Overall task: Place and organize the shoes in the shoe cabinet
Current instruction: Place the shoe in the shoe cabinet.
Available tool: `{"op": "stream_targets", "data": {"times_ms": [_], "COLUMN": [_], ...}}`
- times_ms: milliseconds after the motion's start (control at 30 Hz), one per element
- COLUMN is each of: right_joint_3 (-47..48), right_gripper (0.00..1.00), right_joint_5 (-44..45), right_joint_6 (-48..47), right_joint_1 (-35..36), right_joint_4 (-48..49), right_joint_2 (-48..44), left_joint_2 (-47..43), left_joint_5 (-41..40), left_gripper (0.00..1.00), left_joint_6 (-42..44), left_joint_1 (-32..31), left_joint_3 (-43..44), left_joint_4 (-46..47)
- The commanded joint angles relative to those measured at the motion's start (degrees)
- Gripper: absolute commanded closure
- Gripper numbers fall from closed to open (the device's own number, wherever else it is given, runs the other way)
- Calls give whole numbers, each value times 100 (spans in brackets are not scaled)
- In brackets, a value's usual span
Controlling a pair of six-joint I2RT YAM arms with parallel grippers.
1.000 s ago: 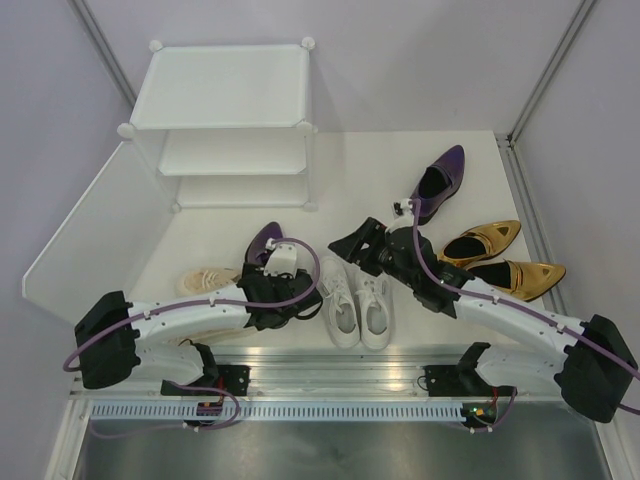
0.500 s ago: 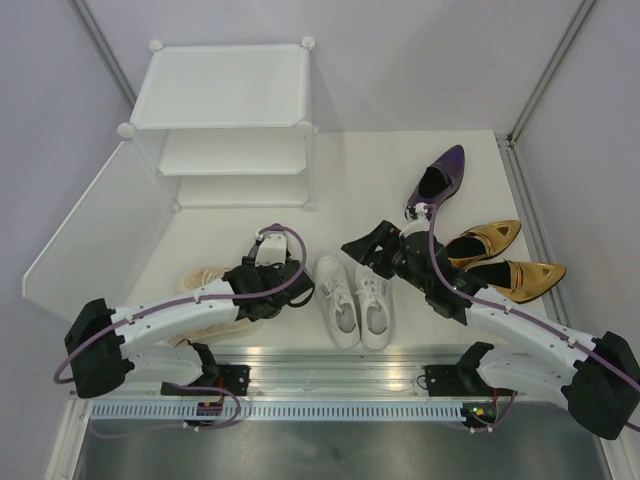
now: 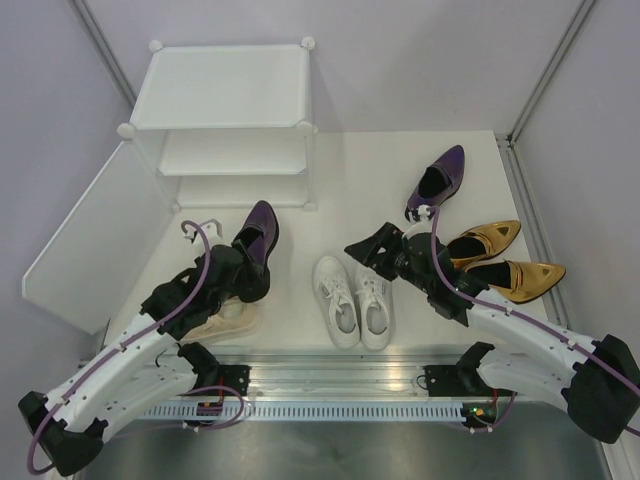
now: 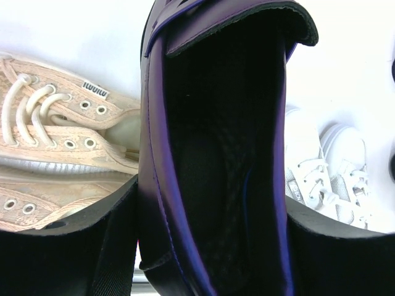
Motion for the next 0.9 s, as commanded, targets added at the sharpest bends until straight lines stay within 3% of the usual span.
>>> {"op": "stream_targets", "data": {"times_ms": [0,267,433,867], "right_joint_3": [-74,-170,-170,-162], "right_gripper": [26,25,26,26], "right_joint_5": [-66,-93,-110,-119], "right_joint_6": [8,-10,-18,-176], "right_joint_1": [-32,-129,-173,-243], "right_joint_4": [263,263,263,263], "right_joint_2": [17,-80,-71,60], "left_joint_2": [-255,-827,-959,-274], "left_joint_5": [290,562,229,-571], "left_gripper": [98,98,98,98], "left_joint_6": [130,420,587,1658], "left_joint_1": [81,98,98,142], "left_joint_3": [78,526,921,1361], "left_joint_4": [793,741,468,1250]}}
